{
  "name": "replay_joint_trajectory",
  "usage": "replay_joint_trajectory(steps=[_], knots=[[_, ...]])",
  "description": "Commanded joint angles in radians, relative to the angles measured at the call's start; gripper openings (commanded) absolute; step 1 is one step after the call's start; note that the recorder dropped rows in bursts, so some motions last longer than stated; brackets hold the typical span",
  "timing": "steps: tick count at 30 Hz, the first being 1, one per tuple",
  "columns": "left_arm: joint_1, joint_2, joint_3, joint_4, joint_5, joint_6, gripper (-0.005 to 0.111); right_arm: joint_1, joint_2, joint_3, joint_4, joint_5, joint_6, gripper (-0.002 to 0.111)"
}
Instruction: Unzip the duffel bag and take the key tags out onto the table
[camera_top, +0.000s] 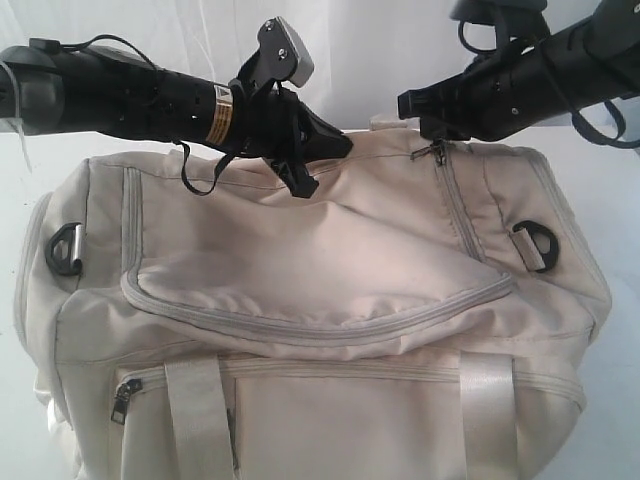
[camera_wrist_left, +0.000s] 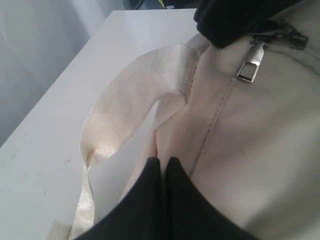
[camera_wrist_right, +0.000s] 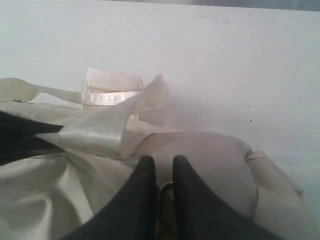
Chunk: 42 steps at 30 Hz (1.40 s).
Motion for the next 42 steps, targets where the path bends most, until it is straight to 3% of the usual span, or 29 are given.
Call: replay_joint_trajectory(steps=[1,12,42], knots=[[-0.008,-0.051,-0.023,-0.063,-0.075,0.003,0.000,-0.006,0.001,-0.003,0.017,-0.010,-0.002,0.004],[-0.008,-0.051,-0.023,-0.063,-0.064,0.003,0.000,-0.008,-0.020,-0.003,0.015,0.049,-0.002,0.000],[-0.008,-0.051,-0.023,-0.063,0.018,-0.010,0.000,-0.008,-0.216,0.001,-0.139,0.489,-0.028,0.000]])
